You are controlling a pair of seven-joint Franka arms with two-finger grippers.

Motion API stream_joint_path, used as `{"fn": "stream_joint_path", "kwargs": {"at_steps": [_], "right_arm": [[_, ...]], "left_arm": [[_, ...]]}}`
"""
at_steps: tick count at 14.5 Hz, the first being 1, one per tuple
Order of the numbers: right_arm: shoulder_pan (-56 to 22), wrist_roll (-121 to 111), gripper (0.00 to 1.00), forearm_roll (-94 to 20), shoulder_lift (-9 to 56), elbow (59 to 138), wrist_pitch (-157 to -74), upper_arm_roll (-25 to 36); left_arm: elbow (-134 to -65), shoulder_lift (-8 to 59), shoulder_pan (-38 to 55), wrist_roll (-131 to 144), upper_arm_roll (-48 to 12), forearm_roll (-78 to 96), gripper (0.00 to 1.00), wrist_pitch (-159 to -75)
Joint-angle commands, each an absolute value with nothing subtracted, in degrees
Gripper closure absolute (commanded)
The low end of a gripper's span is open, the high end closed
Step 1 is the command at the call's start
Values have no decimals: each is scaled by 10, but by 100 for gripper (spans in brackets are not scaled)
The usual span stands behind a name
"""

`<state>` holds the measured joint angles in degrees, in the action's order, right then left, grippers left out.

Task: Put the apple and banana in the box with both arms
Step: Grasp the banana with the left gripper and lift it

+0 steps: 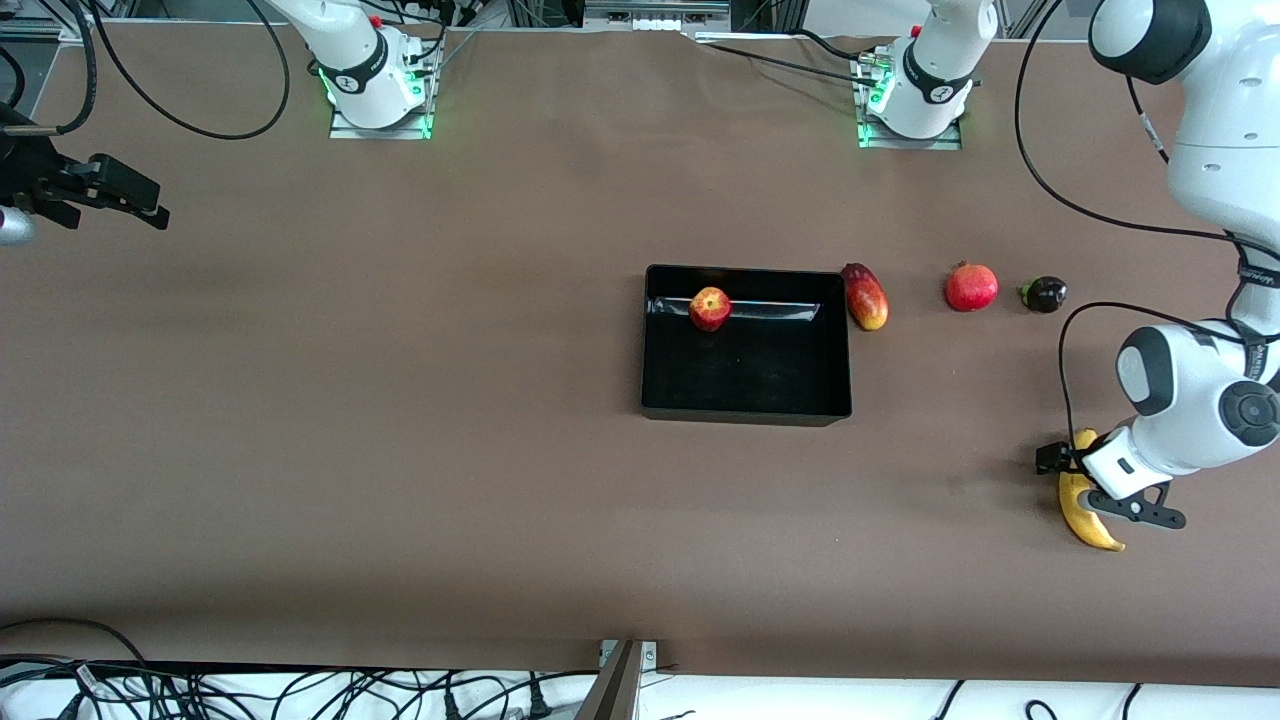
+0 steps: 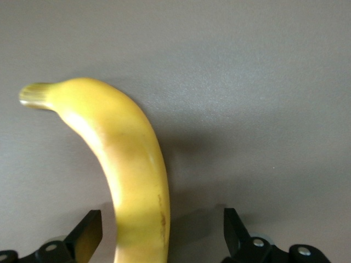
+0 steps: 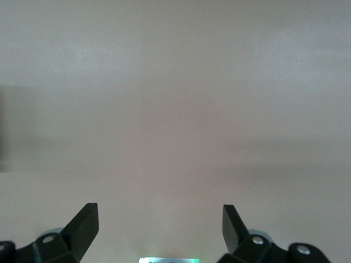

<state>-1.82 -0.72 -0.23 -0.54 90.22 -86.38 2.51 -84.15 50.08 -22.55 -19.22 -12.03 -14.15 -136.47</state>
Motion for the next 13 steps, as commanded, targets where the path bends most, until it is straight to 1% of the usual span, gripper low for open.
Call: {"fn": "stream_joint_path", "kwargs": {"at_steps": [1,5,6,9,13], "right_arm": [[-18,-15,0,5,-2,891,-861,24],[-18,-15,0,5,-1,891,-862,24],[-18,-15,0,5,-1,891,-862,24],[-18,-15,0,5,-1,891,-862,24],[-17,-15,0,5,-1,891,-862,24]], "left_arm": [[-836,503,-226,-200,-118,-154,99,-1375],[-838,485,-228,-197,-116,-154,100,-1366],[-837,480,-226,-196,-119,-154,100,-1350],[-832,441,-215,-174,-127,-145,100,-1269],[-831,367,-190,-78,-181,-120,100,-1126]]}}
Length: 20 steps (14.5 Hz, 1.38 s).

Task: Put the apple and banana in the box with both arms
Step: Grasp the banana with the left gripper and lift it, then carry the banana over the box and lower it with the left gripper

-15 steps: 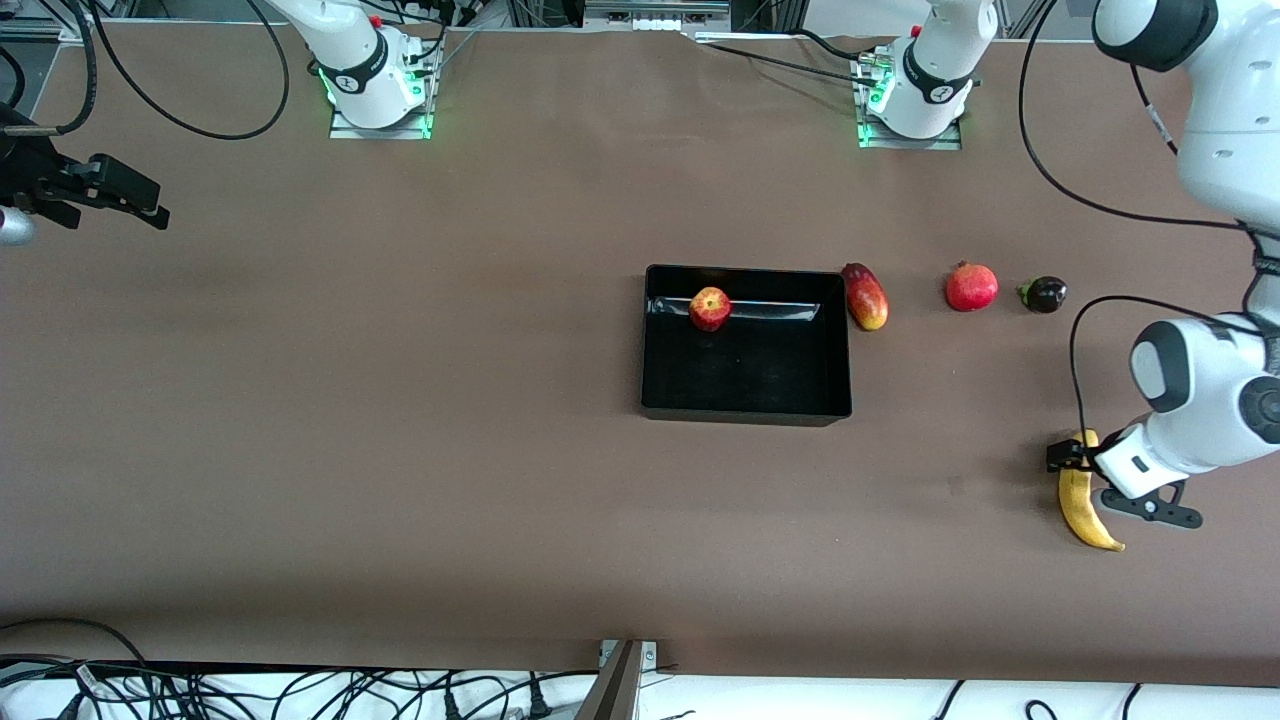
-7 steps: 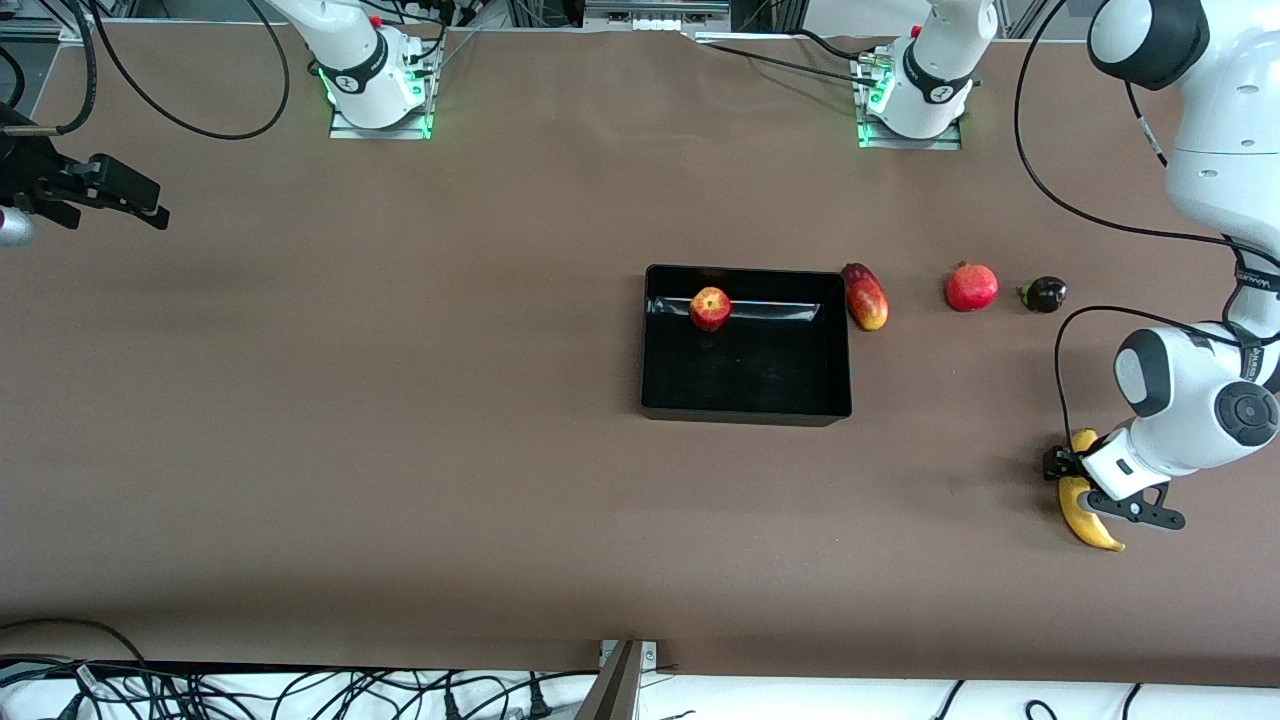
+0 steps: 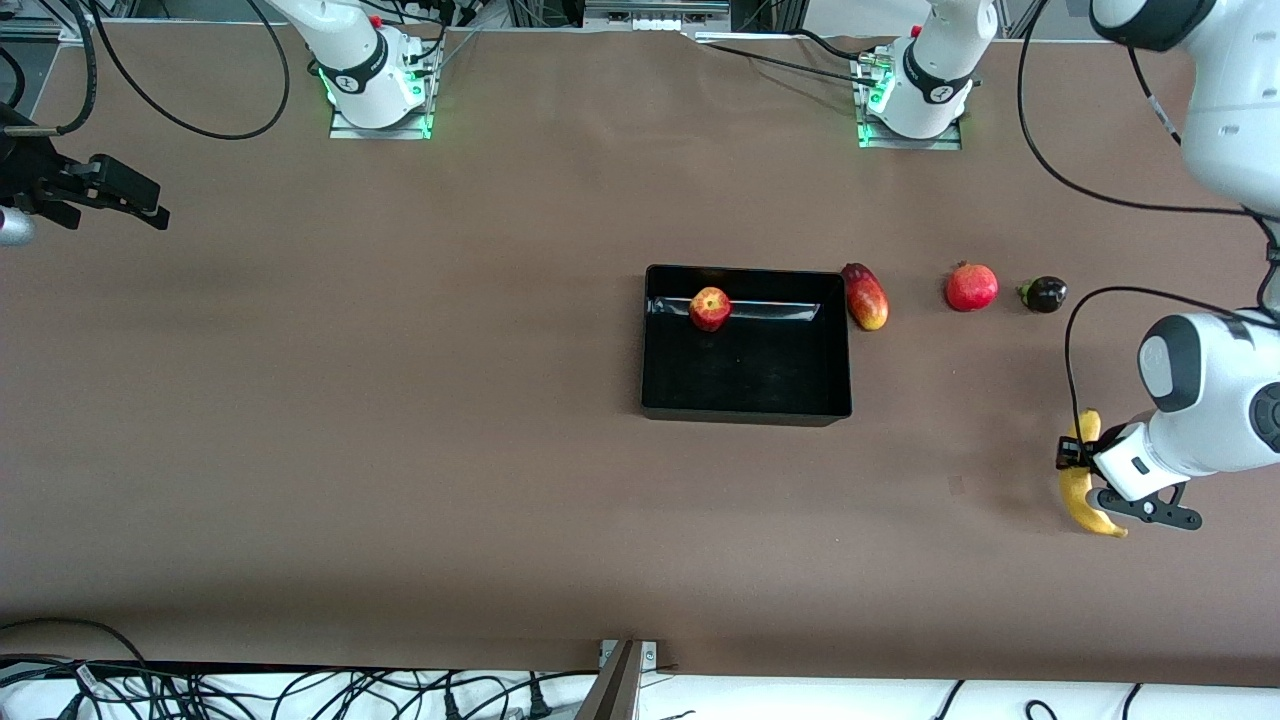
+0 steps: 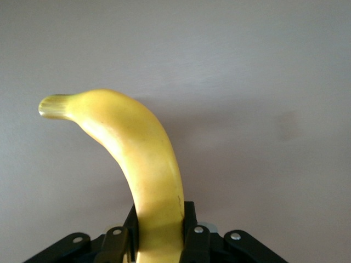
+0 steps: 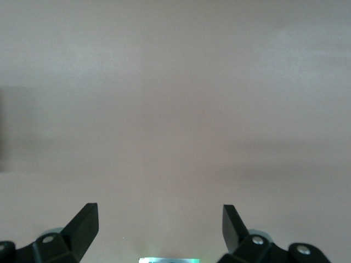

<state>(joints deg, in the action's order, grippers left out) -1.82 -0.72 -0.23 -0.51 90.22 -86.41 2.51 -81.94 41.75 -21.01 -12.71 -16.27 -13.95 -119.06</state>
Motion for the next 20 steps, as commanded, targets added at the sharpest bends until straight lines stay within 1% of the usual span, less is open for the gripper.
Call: {"fn": "stream_joint_path", "kwargs": {"at_steps": [1,3,5,7,9,13,16,20], "right_arm": [[-18,-15,0,5,-1,891,-862,24],[-18,-15,0,5,-1,891,-862,24],[-18,-15,0,5,0,891,-863,24],[-18,-15,0,4,-1,891,-867,24],[-18,-15,0,4,-1,891,-867,24],[-18,-15,0,4,-1,891,-867,24],[-18,-15,0,4,-1,891,-867,24],[-17,-15,0,4,-1,891,-867,24]], "left_arm": [[-831,353,-176,-65,-182,-106,100,-1092],[-832,336,-147,-44,-185,-56,100,-1046],[-835,327,-126,-12,-202,-9,100,-1037],[-839,326,-96,58,-225,-4,100,-1040],[-843,326,-60,126,-233,-4,100,-1044],[-869,322,-52,220,-293,-8,100,-1081],[-926,304,-37,258,-310,-11,100,-1138],[-1024,257,-36,259,-315,-11,100,-1190]]}}
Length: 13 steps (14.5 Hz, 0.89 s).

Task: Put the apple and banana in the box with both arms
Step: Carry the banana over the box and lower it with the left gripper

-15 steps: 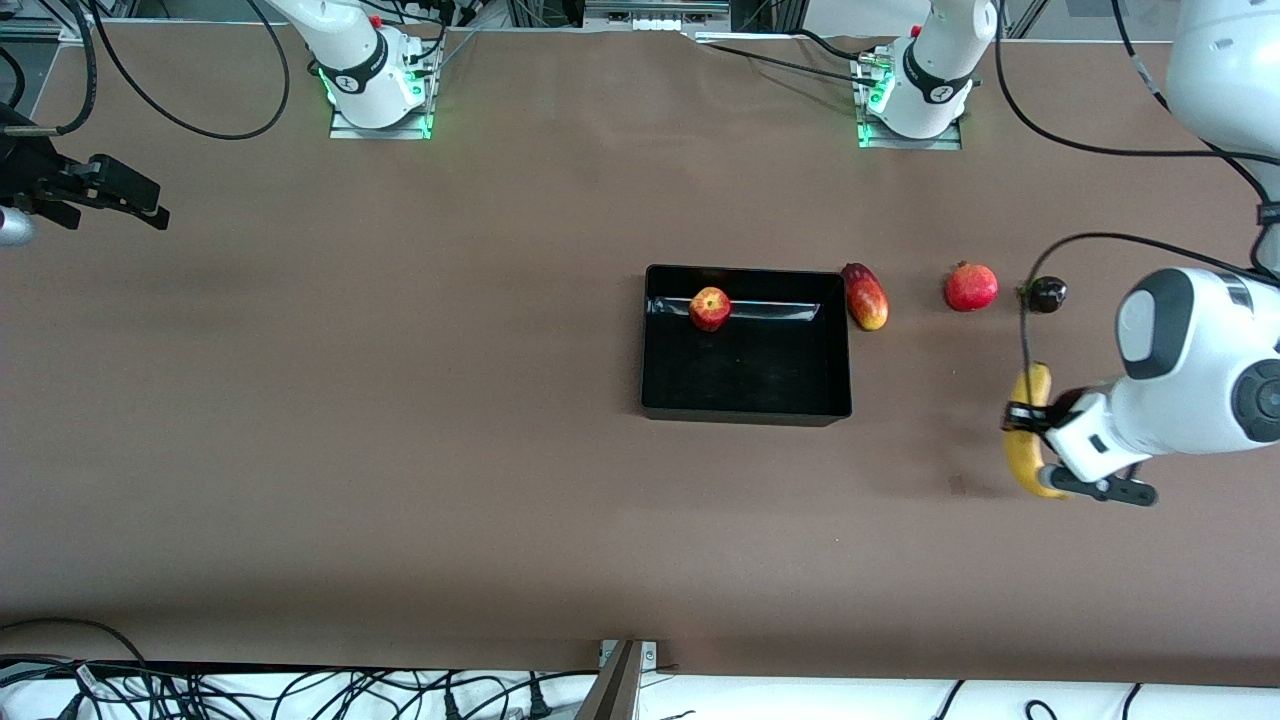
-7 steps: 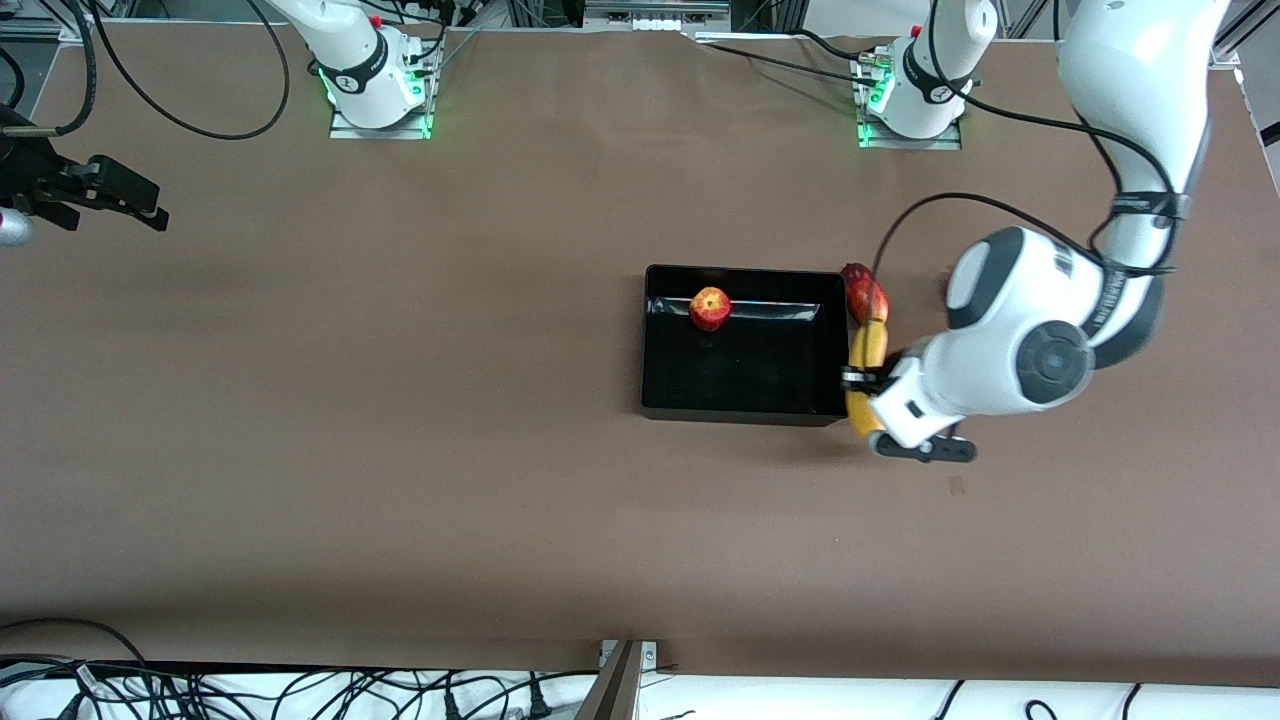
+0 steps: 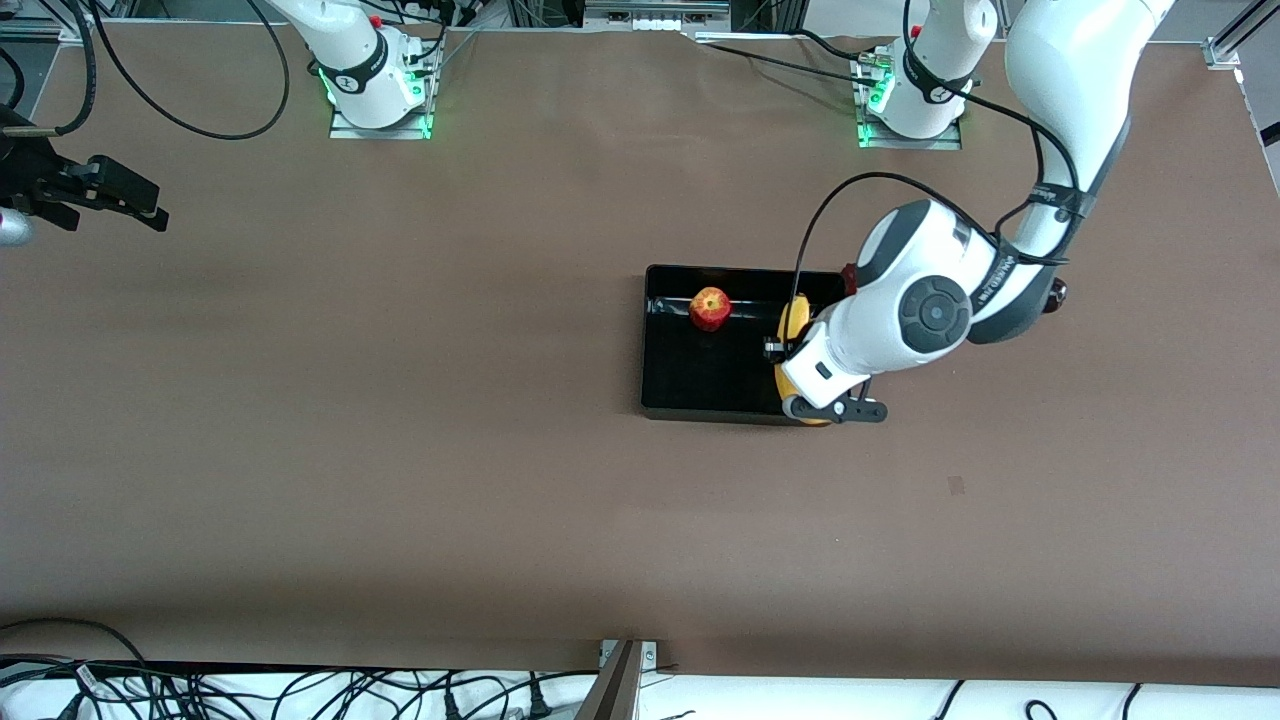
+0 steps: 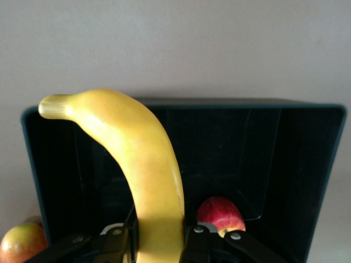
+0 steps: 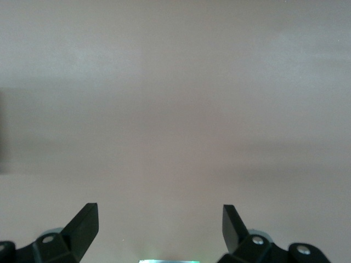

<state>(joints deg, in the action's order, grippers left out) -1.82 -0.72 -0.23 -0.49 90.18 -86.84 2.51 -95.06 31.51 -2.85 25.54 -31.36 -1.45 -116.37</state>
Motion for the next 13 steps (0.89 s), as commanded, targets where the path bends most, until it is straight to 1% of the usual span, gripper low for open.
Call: {"fn": "stream_joint_path", "kwargs": {"at_steps": [1,3,7,13], "right_arm": [[-18,-15,0,4,0,891,-867,25],[-17,-15,0,4,-1,891,-867,25],[-17,-15,0,4,-1,891,-867,25],[-17,-15,0,4,-1,891,-867,25]], "left_arm": [[-1037,247,-36,259,-318,-11,100,-1193],[-1051,240,-36,259,-321,-11,100,-1196],[-1102,231,-36,259,-330,-11,100,-1266],[-1132,250,-30,260,-330,-41,100,-1331]]}}
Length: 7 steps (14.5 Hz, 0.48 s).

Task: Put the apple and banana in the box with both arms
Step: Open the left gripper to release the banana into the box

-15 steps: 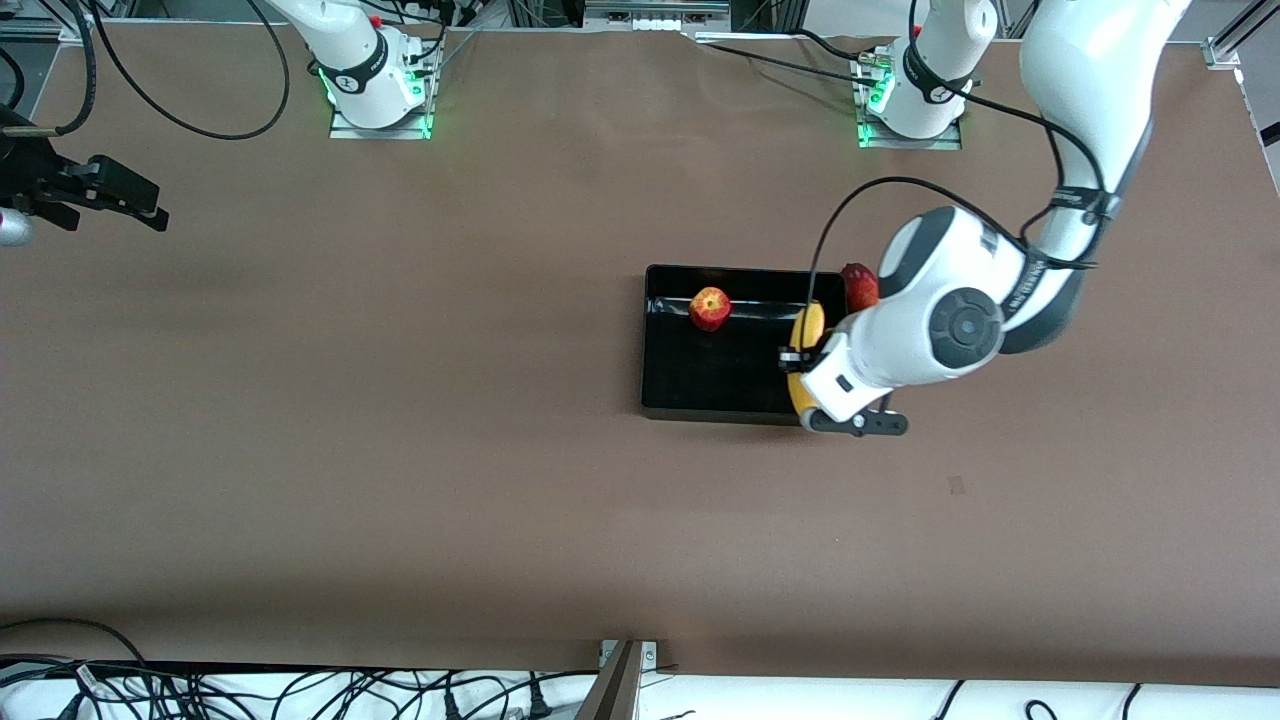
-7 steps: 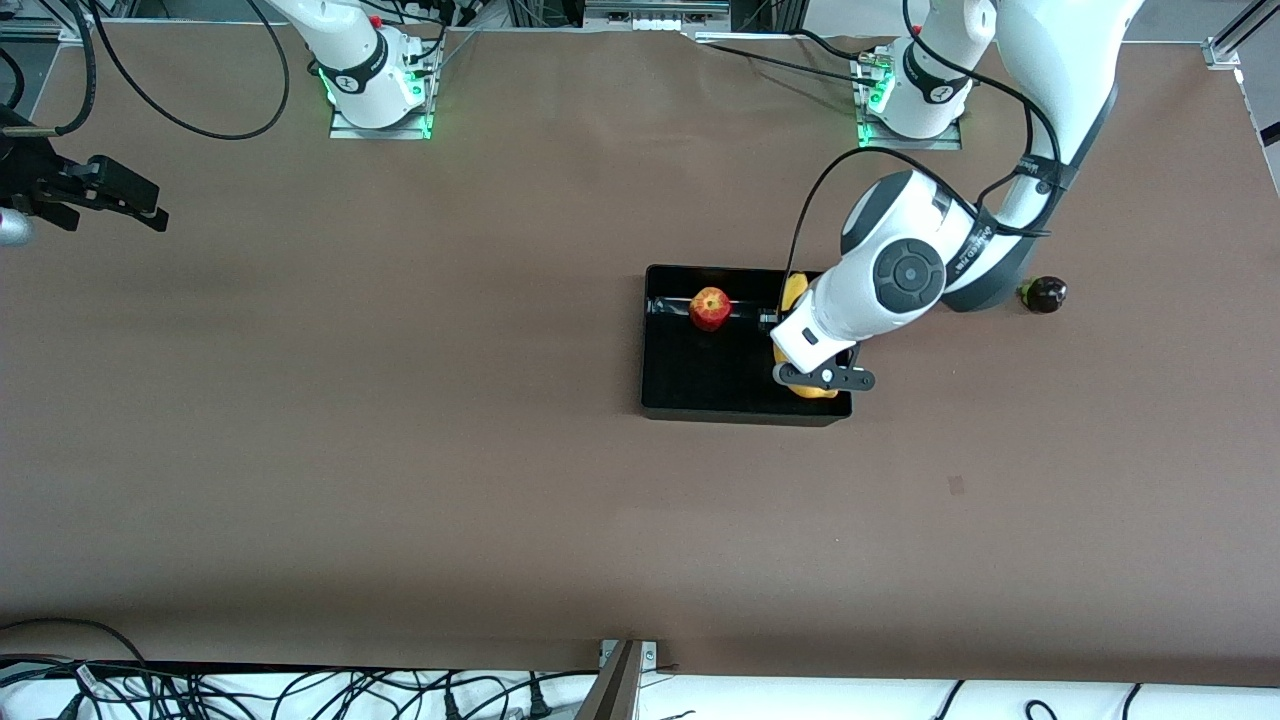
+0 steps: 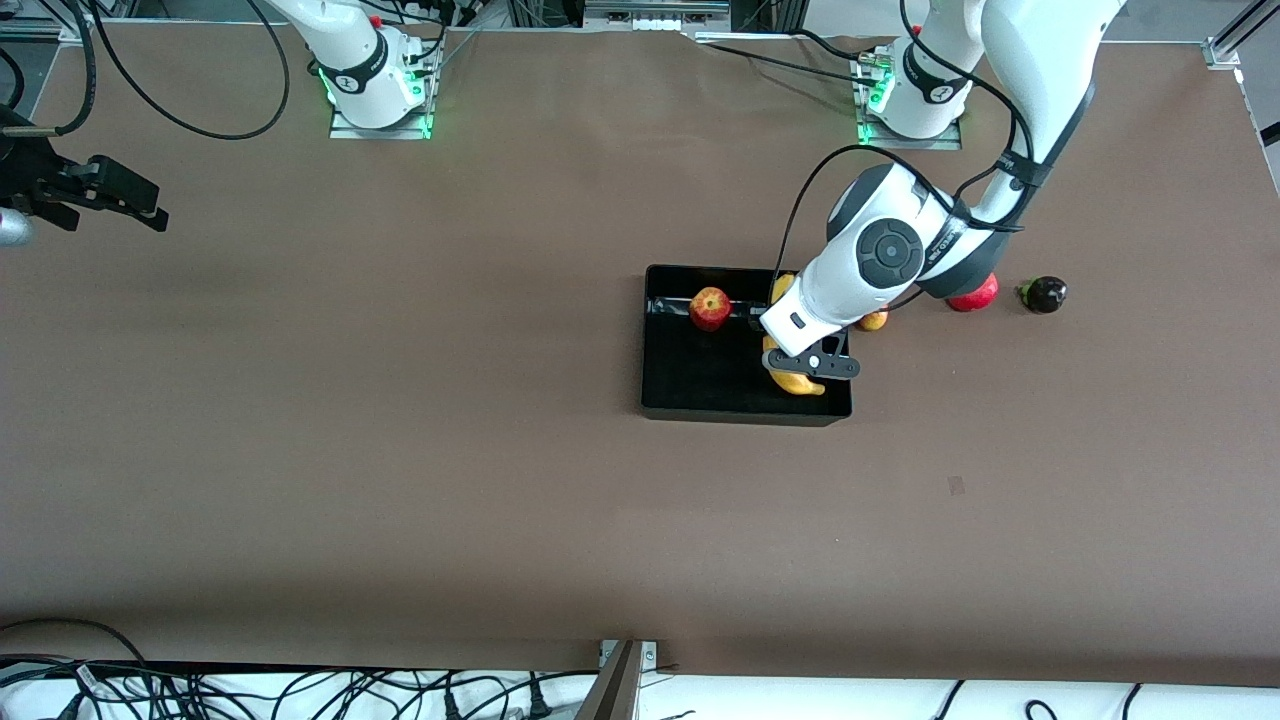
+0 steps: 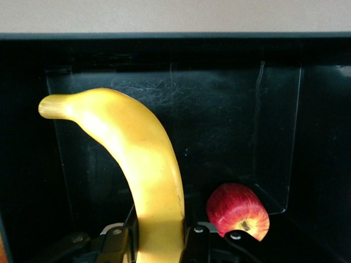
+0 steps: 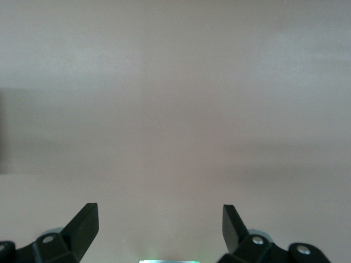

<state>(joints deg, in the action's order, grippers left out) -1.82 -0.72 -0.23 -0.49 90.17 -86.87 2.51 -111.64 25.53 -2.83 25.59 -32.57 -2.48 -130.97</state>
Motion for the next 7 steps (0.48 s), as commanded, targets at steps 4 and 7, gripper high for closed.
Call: {"fn": "stream_joint_path", "kwargs": {"at_steps": [4,7], "right_arm": [[-17,-15,0,4,-1,891,-867,25],[-17,-15,0,4,-1,891,-867,25]], "left_arm": [[-1132,286,-29,288,-330,-92,100,-1367],[-1132,322,-29,334,-329,-154,100,-1403]]}}
